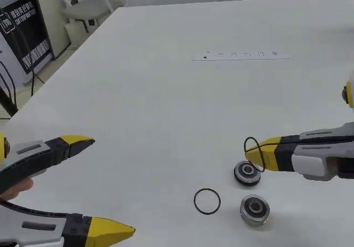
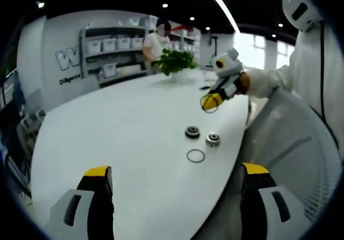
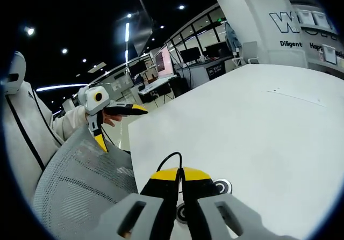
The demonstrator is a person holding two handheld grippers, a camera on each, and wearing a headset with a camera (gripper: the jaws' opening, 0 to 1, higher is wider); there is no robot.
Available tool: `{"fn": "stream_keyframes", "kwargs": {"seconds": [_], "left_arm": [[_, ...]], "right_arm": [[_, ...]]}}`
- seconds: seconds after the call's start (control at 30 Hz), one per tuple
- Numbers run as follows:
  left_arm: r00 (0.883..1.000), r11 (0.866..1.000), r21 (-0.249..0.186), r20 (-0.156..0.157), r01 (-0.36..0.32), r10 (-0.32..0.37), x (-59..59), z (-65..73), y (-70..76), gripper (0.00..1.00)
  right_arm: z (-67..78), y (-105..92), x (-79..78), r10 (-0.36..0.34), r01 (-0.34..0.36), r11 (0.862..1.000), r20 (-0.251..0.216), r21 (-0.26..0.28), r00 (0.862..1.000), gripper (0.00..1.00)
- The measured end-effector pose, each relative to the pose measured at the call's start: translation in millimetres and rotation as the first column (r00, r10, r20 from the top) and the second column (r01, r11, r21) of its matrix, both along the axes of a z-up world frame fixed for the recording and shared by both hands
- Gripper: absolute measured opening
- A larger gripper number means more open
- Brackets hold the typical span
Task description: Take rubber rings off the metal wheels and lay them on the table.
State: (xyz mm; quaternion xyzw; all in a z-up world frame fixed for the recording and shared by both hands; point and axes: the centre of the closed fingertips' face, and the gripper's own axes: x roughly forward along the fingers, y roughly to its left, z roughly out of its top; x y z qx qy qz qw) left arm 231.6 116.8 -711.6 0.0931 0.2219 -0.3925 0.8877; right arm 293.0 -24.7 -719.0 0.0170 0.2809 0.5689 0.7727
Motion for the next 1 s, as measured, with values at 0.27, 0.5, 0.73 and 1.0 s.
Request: {"fn": "stream_keyframes", "kwargs": {"seconds": [0.27,0.5,0.73,1.0], "left_arm": [[1.0,1.0,0.017,-0.028,-0.002,0.002,-6.2,-6.7,-0.1,1.0],[0.999,1.0,0.021,-0.037,-0.008,0.009,-6.1,-8.5,-0.1,1.0],[0.999,1.0,0.027,-0.051,-0.011,0.012,-7.9,-11.2,-0.3,1.0],[0.998,0.999,0.034,-0.068,-0.009,0.012,-9.5,-14.8,-0.4,1.0]], "right_arm": [[-18.0,12.5,-0.3,0.055,-0.055,0.997,-0.009,-0.047,0.998,0.0],[-37.5,19.4,1.5,0.064,-0.066,0.994,-0.021,-0.088,0.998,0.0],[-55.4,24.3,-2.0,0.095,-0.095,0.985,-0.013,-0.142,0.995,0.0],[-67.7,25.1,2.6,0.088,-0.089,0.982,-0.016,-0.167,0.996,0.0]]}}
